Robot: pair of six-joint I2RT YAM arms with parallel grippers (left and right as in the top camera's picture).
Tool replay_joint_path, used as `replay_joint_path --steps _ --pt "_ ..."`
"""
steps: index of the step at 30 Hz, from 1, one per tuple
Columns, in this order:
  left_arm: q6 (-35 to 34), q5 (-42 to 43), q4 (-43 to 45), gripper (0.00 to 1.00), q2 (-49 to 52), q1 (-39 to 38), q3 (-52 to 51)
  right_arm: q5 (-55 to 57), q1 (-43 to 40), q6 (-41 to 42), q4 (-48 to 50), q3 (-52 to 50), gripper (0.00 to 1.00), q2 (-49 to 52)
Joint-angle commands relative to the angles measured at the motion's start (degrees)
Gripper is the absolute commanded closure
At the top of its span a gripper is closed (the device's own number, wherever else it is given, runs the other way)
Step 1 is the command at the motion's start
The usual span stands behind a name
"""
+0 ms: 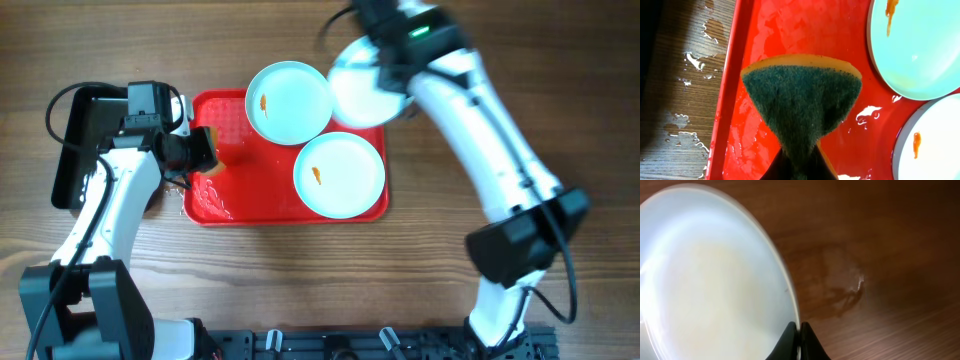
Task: Clean dirty plates on tray and stack at the side
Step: 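Lift the cleaned plate with the right gripper and move it right, then set the plate down right of the red tray and return the right gripper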
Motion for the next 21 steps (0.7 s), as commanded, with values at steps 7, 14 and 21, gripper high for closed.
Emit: replay_joint_path --steps 7,14,21 --pt "-0.3 0.9 0.5 0.96 -1.0 -0.3 0.7 -36.1 -32.1 -9.9 6.3 -10.6 0.96 -2.4" --pt "-0.3 0.9 0.6 0.96 -1.0 -0.3 0.7 -32.7 -32.9 -8.3 20.7 -32.0 0.93 -2.4" --pt "-0.3 0.8 7.1 0.96 -1.0 -0.3 0.7 -54.9 -31.5 -19.9 20.0 -33.5 0.0 -2.4"
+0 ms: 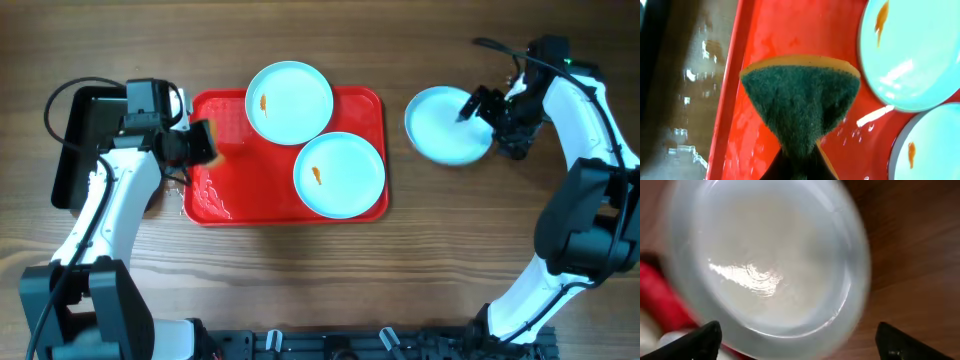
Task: Clean dirty plates on tray and stack at the side
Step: 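Set the plate down right of the red tray and return the right gripper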
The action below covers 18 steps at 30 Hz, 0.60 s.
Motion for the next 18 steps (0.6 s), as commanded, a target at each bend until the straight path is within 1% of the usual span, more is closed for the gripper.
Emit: replay_joint_path --steps 1,3,5,7,8,10,12,15,16,17,18 --pt "-0.3 0.3 5.6 0.96 -1.0 0.3 0.7 -17.4 2.9 -10.1 -0.6 0.1 0.0 -1.1" --pt "-0.3 -1.4 10.8 0.96 -1.0 3.3 0.7 -16.9 7.7 -13.3 -1.8 0.1 0.0 -1.1" --pt "-0.3 -5.4 14.0 0.96 -1.0 7.9 0.7 -13.9 12.8 -13.3 -2.0 0.1 0.0 -1.1" --pt "-0.3 -9.1 15.8 0.96 -0.1 14.3 0.7 -12.9 18.3 -12.7 -0.4 0.1 0.0 -1.1" --pt "0.2 -9.2 16.3 0.96 0.8 17.0 0.7 -12.9 20.9 -12.0 1.0 0.1 0.0 -1.1" --pt "3.0 -8.9 16.8 0.96 4.1 22.1 0.7 -12.8 25.7 -7.7 5.8 0.1 0.0 -1.1" --pt "2.5 -7.5 18.7 0.96 10.1 27.0 0.7 -10.2 30.7 -5.0 11.5 0.1 0.0 -1.1" --pt "2.5 -7.2 20.0 0.96 13.5 30.0 0.7 -5.4 33.6 -4.9 13.0 0.1 0.0 -1.1" --pt "2.5 -7.2 20.1 0.94 14.1 30.9 0.7 -4.5 34.2 -5.0 13.2 0.1 0.0 -1.1" --pt "2.5 -6.8 20.1 0.86 14.5 31.6 0.7 -4.3 34.5 -5.0 13.6 0.1 0.0 -1.1" --pt "2.5 -5.2 20.2 0.55 14.5 32.2 0.7 -4.2 34.9 -5.3 14.2 0.1 0.0 -1.1"
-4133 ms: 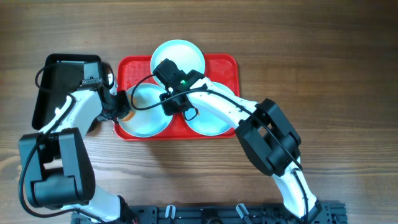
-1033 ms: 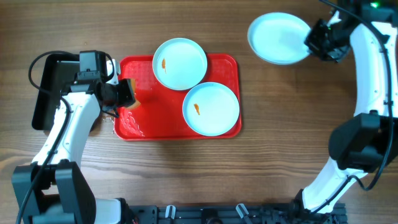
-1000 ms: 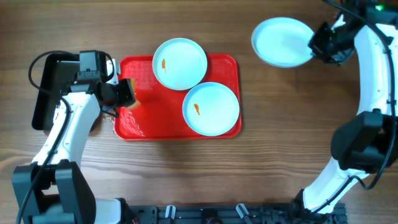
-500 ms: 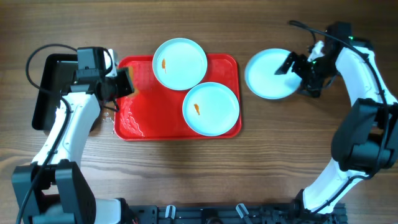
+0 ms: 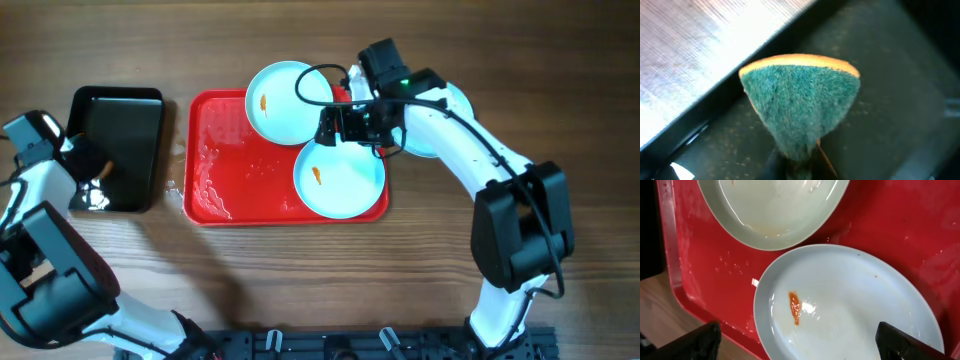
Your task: Clean dirty plates on tray and stack at the side
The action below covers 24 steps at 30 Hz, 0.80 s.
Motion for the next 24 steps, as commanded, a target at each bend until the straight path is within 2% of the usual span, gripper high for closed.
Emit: replay_joint_path --steps 1,3,6,8,10,13,15,16,19,20,22,24 --pt "0.7 4.8 1.0 0.35 0.7 2.1 0.7 3.5 0.7 0.3 1.5 0.4 0.0 -1.1" --pt "0.7 8.7 1.8 0.38 0.6 2.1 0.7 5.2 0.8 0.3 1.6 2.4 0.0 -1.1" --pt "0.7 9.0 1.9 0.4 0.6 2.1 0.7 11.5 0.8 0.3 1.9 5.7 0.0 -1.1" --pt "0.8 1.8 -0.2 0.37 0.7 2.1 0.7 15.1 0.8 0.0 3.6 5.7 0.0 -0.5" --pt "0.9 -4.6 -1.6 0.42 1.0 2.1 0.7 15.0 1.3 0.1 6.9 5.7 0.01 1.4" --pt "0.9 -3.3 -1.8 0.42 1.0 2.1 0.7 15.3 2.8 0.3 13.2 5.7 0.01 6.4" --pt "0.9 -1.6 -1.8 0.4 1.0 2.1 0.7 16.5 3.3 0.5 17.4 5.7 0.06 9.2" --pt "0.9 -0.7 -1.7 0.4 1.0 2.1 0.7 16.8 3.3 1.0 18.1 5.7 0.1 10.0" --pt "0.9 -0.4 -1.6 0.4 1.0 2.1 0.7 19.9 3.3 3.4 19.6 5.7 0.11 12.0" --pt "0.9 -0.2 -1.6 0.4 1.0 2.1 0.7 20.0 3.4 3.4 20.5 5.7 0.14 12.9" --pt "0.9 3.6 -1.5 0.4 1.0 2.1 0.7 19.9 3.5 5.0 21.6 5.7 0.27 15.6" --pt "0.9 4.0 -1.5 0.4 1.0 2.1 0.7 18.4 4.1 5.0 22.2 5.7 0.54 17.2"
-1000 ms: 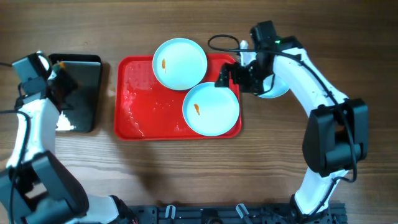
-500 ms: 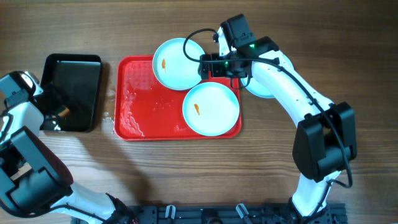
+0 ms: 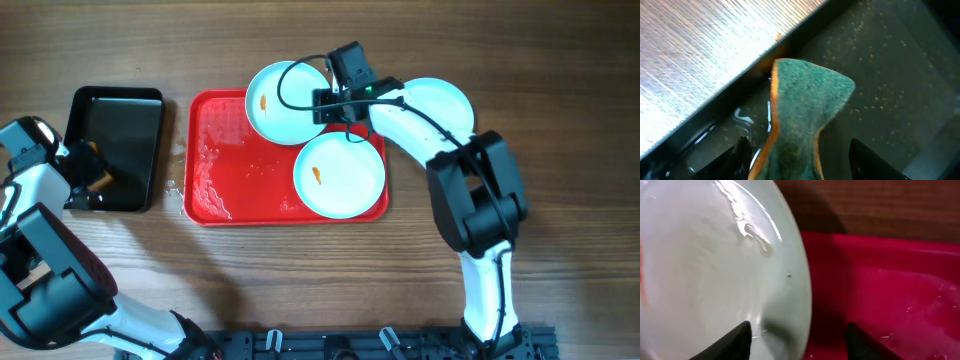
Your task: Clean dirty plates on tray and stack at the side
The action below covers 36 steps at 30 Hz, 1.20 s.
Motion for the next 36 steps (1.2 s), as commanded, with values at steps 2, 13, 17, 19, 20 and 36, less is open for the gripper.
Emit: replay_joint_path --steps 2,13,17,19,20,36 --pt "0.3 2.3 0.3 0.41 0.7 0.2 0.7 -0.3 2.6 0.8 1.7 0.9 0.67 2.4" --pt "0.3 2.4 0.3 0.88 0.7 0.2 0.7 -8.4 12.2 3.5 0.2 1.4 0.96 2.4" --pt "0.3 2.6 -1.2 0.96 0.7 0.1 0.7 -8.8 16.1 15.1 -4.1 1.4 0.96 2.4" --pt "0.3 5.6 -1.0 0.96 0.2 0.0 0.7 -8.0 16.4 22.5 -5.3 1.4 0.96 2.4" --pt "0.3 9.1 -0.6 0.96 -0.4 0.0 0.7 -6.8 16.4 26.3 -6.5 1.4 0.96 2.4" --pt "0.3 4.7 -7.9 0.47 -11.0 -4.0 0.7 9.5 16.2 22.8 -12.5 1.4 0.94 2.3"
